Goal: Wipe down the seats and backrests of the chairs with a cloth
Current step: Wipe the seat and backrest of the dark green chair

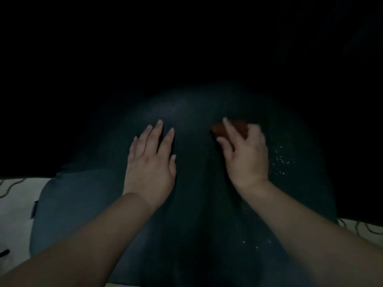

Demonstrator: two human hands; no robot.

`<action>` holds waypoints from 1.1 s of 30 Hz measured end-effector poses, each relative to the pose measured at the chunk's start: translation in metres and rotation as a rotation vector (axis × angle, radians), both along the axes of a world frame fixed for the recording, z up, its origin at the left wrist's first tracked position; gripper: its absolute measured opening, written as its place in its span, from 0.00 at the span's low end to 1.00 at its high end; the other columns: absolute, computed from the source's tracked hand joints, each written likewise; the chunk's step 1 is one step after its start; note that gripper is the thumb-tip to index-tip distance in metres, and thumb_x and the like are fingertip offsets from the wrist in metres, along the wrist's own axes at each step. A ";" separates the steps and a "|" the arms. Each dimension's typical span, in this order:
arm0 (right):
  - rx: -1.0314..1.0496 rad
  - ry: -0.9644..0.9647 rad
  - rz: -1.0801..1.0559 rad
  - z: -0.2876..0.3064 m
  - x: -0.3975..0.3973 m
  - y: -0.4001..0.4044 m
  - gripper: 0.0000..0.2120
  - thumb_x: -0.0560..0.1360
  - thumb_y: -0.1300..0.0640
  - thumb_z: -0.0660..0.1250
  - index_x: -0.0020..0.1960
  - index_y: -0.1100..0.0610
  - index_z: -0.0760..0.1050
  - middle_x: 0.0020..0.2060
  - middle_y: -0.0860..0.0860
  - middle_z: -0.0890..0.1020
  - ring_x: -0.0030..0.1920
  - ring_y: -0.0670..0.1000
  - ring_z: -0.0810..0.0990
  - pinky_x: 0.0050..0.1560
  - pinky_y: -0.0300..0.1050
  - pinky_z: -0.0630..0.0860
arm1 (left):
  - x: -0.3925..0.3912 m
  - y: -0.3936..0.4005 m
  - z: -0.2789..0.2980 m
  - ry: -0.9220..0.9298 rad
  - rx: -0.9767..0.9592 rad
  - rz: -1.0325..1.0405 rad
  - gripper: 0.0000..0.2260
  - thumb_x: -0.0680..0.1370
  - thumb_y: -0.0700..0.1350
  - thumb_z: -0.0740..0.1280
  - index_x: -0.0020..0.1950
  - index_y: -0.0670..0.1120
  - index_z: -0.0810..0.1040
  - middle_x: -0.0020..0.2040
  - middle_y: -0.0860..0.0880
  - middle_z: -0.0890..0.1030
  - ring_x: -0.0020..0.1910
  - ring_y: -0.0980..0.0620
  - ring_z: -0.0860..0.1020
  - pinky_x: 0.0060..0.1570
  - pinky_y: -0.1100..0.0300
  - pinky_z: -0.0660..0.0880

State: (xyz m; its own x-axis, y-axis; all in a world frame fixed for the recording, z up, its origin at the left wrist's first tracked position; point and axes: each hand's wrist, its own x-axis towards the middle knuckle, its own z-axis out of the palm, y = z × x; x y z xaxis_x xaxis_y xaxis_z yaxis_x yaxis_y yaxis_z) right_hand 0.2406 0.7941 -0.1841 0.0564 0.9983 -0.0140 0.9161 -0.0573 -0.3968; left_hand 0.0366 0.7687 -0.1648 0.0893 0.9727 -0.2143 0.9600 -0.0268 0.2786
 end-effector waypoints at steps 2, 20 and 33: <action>-0.016 0.054 -0.167 -0.005 -0.006 0.027 0.22 0.79 0.44 0.60 0.72 0.45 0.69 0.59 0.58 0.69 0.56 0.59 0.71 0.56 0.57 0.74 | -0.001 -0.001 0.000 0.007 -0.006 -0.013 0.25 0.79 0.46 0.62 0.76 0.45 0.63 0.77 0.43 0.59 0.75 0.42 0.57 0.74 0.44 0.54; 0.056 -0.008 0.044 -0.001 -0.029 -0.036 0.23 0.75 0.48 0.63 0.69 0.50 0.73 0.52 0.61 0.73 0.48 0.62 0.74 0.45 0.54 0.76 | 0.009 -0.023 0.003 0.017 -0.069 -0.056 0.25 0.79 0.47 0.61 0.76 0.44 0.62 0.77 0.43 0.58 0.75 0.43 0.57 0.74 0.46 0.56; 0.009 -0.031 0.124 0.003 0.005 -0.078 0.23 0.75 0.47 0.64 0.69 0.48 0.72 0.52 0.59 0.74 0.48 0.59 0.75 0.44 0.54 0.77 | 0.040 -0.021 0.004 0.005 -0.062 -0.126 0.26 0.79 0.46 0.64 0.75 0.44 0.64 0.77 0.42 0.59 0.74 0.41 0.59 0.73 0.45 0.58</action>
